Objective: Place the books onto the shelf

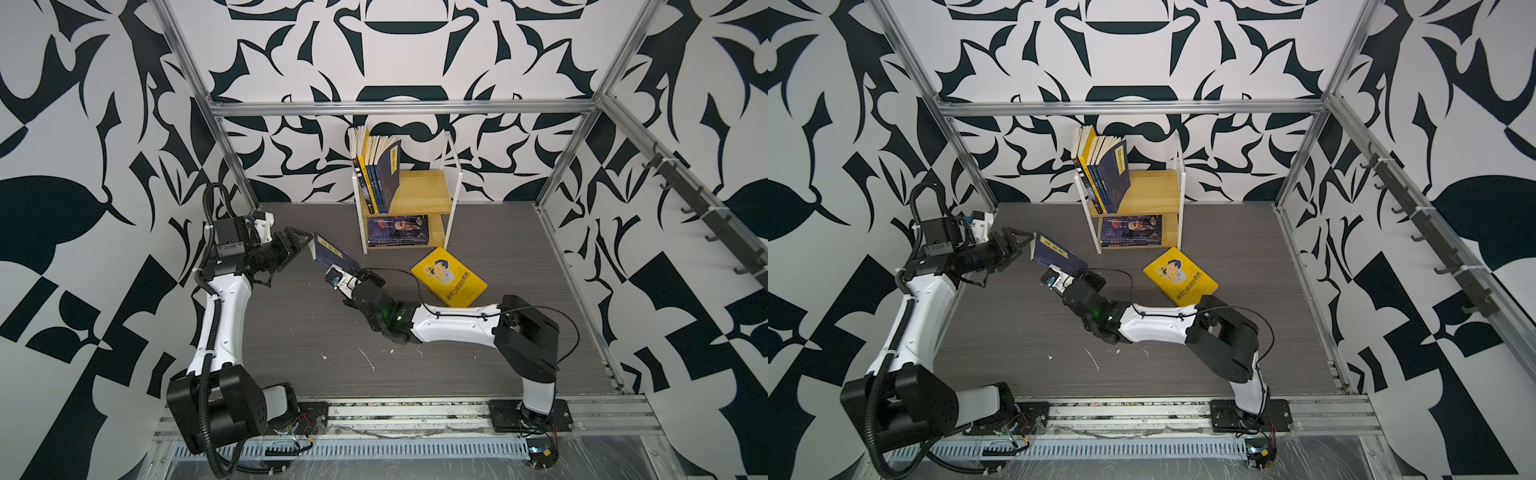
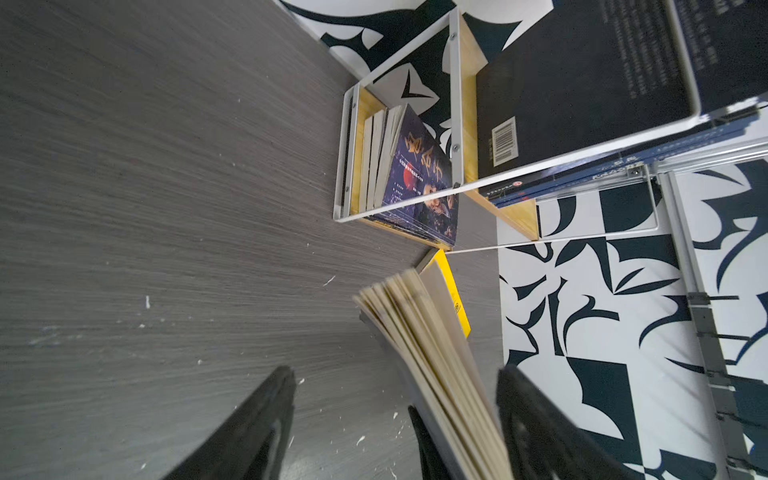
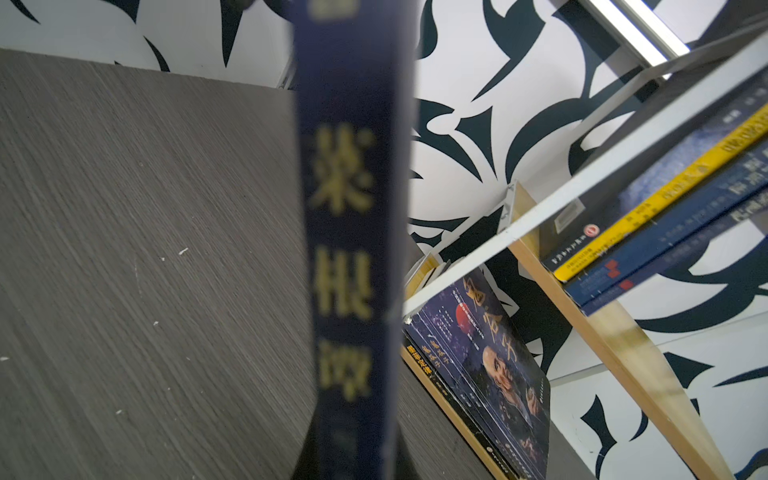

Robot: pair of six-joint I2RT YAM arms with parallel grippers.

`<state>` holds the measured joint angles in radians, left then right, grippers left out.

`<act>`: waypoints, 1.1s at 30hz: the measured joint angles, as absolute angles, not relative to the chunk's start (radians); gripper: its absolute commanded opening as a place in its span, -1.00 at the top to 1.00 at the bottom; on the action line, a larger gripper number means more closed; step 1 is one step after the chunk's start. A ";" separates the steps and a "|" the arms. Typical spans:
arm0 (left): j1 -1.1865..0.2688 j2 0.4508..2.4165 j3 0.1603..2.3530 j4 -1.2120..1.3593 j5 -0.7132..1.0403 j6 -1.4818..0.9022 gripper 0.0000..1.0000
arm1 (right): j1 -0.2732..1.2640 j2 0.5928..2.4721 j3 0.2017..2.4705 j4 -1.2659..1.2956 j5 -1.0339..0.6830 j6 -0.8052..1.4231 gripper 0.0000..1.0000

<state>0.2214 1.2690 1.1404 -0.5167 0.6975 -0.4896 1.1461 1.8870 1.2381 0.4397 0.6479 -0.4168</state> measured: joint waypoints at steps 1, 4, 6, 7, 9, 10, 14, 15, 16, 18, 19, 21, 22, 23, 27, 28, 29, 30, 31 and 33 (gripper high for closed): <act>0.225 1.269 1.140 -0.517 0.698 -0.482 -0.77 | 1.143 1.868 1.214 0.451 0.646 -0.408 1.00; 0.234 1.269 1.140 -0.517 0.696 -0.460 -1.00 | 1.131 1.804 1.137 0.487 0.628 -0.365 1.00; 0.241 1.269 1.141 -0.520 0.695 -0.445 -1.00 | 1.112 1.753 1.087 0.500 0.609 -0.326 1.00; 0.244 1.269 1.141 -0.520 0.694 -0.440 -0.99 | 1.102 1.732 1.069 0.504 0.600 -0.308 1.00; 0.249 1.269 1.141 -0.520 0.688 -0.419 -0.99 | 1.073 1.677 1.026 0.515 0.579 -0.266 1.00; 0.250 1.269 1.141 -0.520 0.683 -0.411 -0.99 | 1.062 1.654 1.012 0.517 0.571 -0.251 1.00; 0.252 1.269 1.140 -0.521 0.661 -0.377 -0.99 | 1.022 1.570 0.970 0.547 0.558 -0.213 1.00; 0.252 1.269 1.140 -0.521 0.656 -0.372 -0.99 | 1.016 1.552 0.964 0.554 0.558 -0.208 1.00; 0.252 1.269 1.139 -0.520 0.653 -0.368 -0.99 | 1.012 1.536 0.959 0.559 0.558 -0.204 1.00; 0.252 1.269 1.134 -0.520 0.649 -0.361 -1.00 | 0.994 1.501 0.954 0.557 0.550 -0.183 1.00; 0.252 1.269 1.131 -0.520 0.646 -0.358 -1.00 | 0.984 1.487 0.953 0.557 0.538 -0.171 1.00; 0.252 1.269 1.124 -0.522 0.643 -0.348 -0.99 | 0.950 1.451 0.954 0.548 0.511 -0.138 1.00; 0.252 1.269 1.121 -0.521 0.641 -0.345 -0.99 | 0.926 1.433 0.955 0.537 0.499 -0.120 1.00; 0.252 1.269 1.119 -0.521 0.640 -0.340 -0.99 | 0.894 1.419 0.961 0.523 0.485 -0.101 1.00; 0.252 1.260 1.105 -0.521 0.634 -0.332 -0.99 | 0.772 1.409 1.023 0.471 0.442 -0.037 1.00; 0.252 1.258 1.103 -0.521 0.633 -0.332 -0.99 | 0.749 1.412 1.037 0.467 0.435 -0.028 1.00; 0.252 1.257 1.102 -0.521 0.632 -0.331 -0.99 | 0.725 1.417 1.052 0.466 0.429 -0.020 1.00; 0.252 1.256 1.102 -0.520 0.632 -0.331 -0.99 | 0.702 1.425 1.069 0.467 0.422 -0.010 1.00; 0.252 1.256 1.102 -0.520 0.632 -0.330 -1.00 | 0.684 1.436 1.087 0.469 0.416 -0.002 1.00; 0.252 1.254 1.101 -0.520 0.632 -0.329 -1.00 | 0.650 1.468 1.125 0.476 0.397 0.010 1.00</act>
<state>0.2523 1.2545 1.1007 -0.5201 0.6319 -0.3286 0.6502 1.4685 1.1252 0.4759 0.3969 0.0097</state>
